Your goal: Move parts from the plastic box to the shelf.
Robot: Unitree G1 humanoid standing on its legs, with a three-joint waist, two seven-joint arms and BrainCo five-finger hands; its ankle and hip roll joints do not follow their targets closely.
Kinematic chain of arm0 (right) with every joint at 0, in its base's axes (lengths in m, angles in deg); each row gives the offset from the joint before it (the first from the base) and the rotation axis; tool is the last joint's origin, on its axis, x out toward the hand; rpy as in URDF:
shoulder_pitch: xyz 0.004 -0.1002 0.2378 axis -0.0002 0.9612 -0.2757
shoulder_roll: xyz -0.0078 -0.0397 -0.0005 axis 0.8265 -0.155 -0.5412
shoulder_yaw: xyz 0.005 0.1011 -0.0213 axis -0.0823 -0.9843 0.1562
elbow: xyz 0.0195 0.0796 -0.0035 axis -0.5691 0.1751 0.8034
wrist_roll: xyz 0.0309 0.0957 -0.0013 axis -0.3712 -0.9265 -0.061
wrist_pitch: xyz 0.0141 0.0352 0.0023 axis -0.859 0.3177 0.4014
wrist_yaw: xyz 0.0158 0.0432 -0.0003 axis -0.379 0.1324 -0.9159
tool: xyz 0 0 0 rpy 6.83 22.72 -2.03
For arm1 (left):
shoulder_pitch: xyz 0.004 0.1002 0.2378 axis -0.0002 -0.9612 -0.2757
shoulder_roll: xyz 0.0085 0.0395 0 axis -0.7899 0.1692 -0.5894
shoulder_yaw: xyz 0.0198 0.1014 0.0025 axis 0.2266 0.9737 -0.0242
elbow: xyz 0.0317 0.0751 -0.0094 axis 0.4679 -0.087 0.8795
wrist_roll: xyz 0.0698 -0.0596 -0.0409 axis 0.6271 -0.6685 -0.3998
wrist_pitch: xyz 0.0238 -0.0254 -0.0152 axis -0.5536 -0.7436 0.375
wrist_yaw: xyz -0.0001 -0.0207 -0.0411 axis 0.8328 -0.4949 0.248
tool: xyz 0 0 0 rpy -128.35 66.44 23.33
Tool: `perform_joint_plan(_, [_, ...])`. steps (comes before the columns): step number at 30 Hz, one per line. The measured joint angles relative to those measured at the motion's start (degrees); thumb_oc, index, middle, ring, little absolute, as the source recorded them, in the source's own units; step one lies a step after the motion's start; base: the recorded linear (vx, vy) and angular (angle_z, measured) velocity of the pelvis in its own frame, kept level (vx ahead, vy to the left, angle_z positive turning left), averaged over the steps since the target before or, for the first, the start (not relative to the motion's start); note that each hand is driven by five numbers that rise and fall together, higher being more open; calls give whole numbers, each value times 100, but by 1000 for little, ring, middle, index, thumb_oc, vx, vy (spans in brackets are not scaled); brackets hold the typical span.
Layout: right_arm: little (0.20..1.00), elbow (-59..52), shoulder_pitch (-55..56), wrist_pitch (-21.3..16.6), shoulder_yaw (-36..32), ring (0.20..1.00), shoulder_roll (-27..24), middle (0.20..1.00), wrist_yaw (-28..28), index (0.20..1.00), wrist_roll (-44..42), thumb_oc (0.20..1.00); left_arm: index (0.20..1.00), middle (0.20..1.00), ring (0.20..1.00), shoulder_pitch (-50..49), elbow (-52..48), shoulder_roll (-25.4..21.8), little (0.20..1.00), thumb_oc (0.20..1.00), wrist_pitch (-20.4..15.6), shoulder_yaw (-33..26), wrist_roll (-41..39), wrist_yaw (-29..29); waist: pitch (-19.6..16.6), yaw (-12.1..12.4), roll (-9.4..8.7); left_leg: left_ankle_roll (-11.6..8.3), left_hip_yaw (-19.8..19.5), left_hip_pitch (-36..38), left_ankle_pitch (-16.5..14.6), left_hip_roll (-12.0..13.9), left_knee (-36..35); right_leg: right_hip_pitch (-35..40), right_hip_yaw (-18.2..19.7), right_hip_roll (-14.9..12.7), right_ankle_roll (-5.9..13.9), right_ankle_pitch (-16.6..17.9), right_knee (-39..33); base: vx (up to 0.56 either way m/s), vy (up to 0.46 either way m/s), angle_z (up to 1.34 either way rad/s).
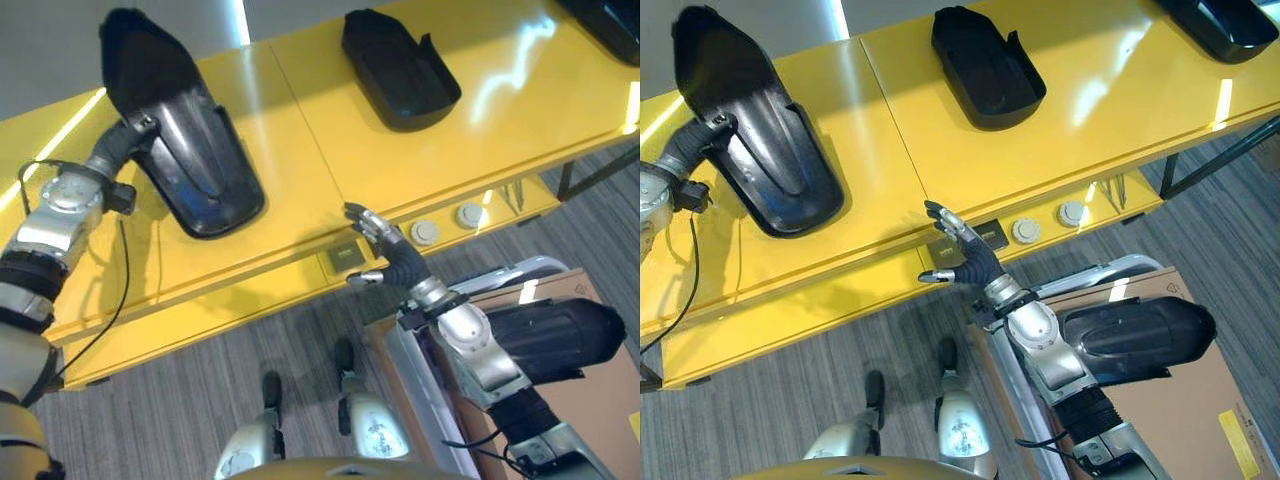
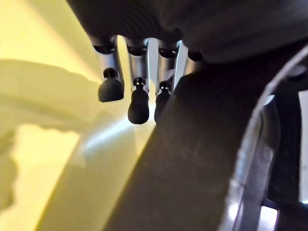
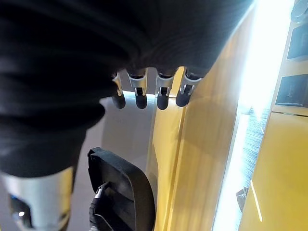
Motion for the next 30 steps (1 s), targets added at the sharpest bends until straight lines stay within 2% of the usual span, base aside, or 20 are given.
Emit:
perform_joint_plan(3, [1000, -71, -83, -2, 13, 1000, 10, 1000, -3, 1000, -3, 1000, 200, 200, 200, 156, 195, 81, 200, 200, 13, 194, 176, 84, 90, -38, 6, -14, 15, -44, 11, -3, -1, -53, 15, 0, 6, 20, 0, -9, 5, -1])
perform_joint_plan(6, [1000, -134, -152, -4, 55, 1000, -2, 1000, -4, 1000, 2, 1000, 200, 200, 200, 632, 1155, 518, 200, 200, 42, 209, 620, 74, 108, -79, 3, -15, 48, -128, 33, -4, -1, -144, 35, -3, 17, 45, 1, -13, 7, -5])
perform_joint_plan(8, [1000, -145, -192, -62, 110, 1000, 9, 1000, -19, 1000, 5, 1000, 200, 200, 200, 896, 1607, 639, 200, 200, 57, 124, 926, 43, 140, -165, -5, 12, 129, -152, 61, -6, -7, -203, 97, 12, -9, 93, 34, -15, 7, -10])
perform_joint_plan(11, [1000, -137, -152, -163, 178, 1000, 8, 1000, -48, 1000, 11, 1000, 200, 200, 200, 1042, 1707, 616, 200, 200, 78, 132, 1192, 31, 150, -192, -16, -5, 149, -126, 39, 0, -17, -201, 160, 27, -11, 95, 36, 2, -4, -9])
perform_joint_plan(15, [1000, 124, -128, -602, 176, 1000, 8, 1000, -86, 1000, 375, 1000, 200, 200, 200, 1260, 2010, 514, 200, 200, 79, 138, 1627, 25, 165, -243, -182, -2, 155, -106, 12, 4, -19, -181, 169, 28, -16, 102, 39, 0, 0, 0])
perform_joint_plan(20, [1000, 162, -101, -637, 166, 1000, 46, 1000, -84, 1000, 469, 1000, 200, 200, 200, 1261, 2044, 235, 200, 200, 82, 177, 1746, 32, 155, -256, -355, 0, 164, -95, 11, 0, -21, -176, 178, 25, -19, 106, 39, 0, 0, 0])
perform_joint_plan(24, [1000, 314, -96, -645, 164, 1000, 46, 1000, -85, 1000, 477, 1000, 200, 200, 200, 1257, 2088, 199, 200, 200, 84, 180, 1794, 39, 58, -226, -527, 0, 183, -94, 11, -1, -21, -175, 180, 21, -10, 100, 37, 0, 0, 0])
perform_joint_plan(30, [1000, 241, 52, -644, 47, 1000, 28, 1000, -120, 1000, 480, 1000, 200, 200, 200, 1251, 1999, 101, 200, 200, 84, 218, 1848, 61, 40, -187, -557, 1, 207, -95, 11, -10, -21, -178, 190, 16, -5, 100, 38, 0, 0, 0])
